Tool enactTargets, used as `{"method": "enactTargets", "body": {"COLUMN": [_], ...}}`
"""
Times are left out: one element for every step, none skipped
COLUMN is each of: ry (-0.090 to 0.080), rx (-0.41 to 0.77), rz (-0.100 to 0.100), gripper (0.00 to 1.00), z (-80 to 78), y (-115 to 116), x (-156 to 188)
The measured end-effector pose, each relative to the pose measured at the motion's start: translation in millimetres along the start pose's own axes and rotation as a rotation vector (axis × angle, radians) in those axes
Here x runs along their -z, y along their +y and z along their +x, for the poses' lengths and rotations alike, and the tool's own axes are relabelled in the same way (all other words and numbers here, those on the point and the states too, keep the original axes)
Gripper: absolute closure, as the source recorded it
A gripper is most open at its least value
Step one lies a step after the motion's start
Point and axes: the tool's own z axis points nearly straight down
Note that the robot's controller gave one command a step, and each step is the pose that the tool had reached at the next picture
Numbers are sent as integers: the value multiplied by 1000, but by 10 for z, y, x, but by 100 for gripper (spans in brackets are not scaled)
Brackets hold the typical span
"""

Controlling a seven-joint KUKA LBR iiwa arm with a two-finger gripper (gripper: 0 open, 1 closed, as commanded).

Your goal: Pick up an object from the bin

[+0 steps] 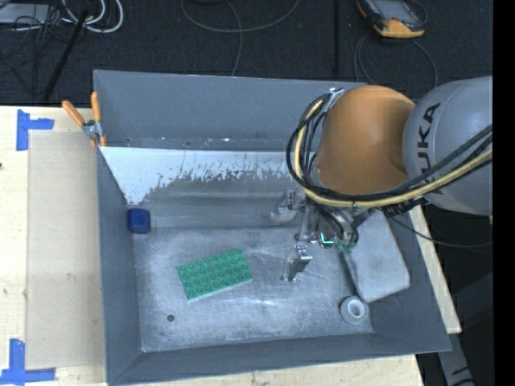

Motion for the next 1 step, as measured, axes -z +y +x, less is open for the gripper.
{"method": "enactTargets", "body": {"ry": [-8], "rx": [307], "rz": [3], "gripper": [0], "z": [-216], "y": [749], "x": [-1262]}}
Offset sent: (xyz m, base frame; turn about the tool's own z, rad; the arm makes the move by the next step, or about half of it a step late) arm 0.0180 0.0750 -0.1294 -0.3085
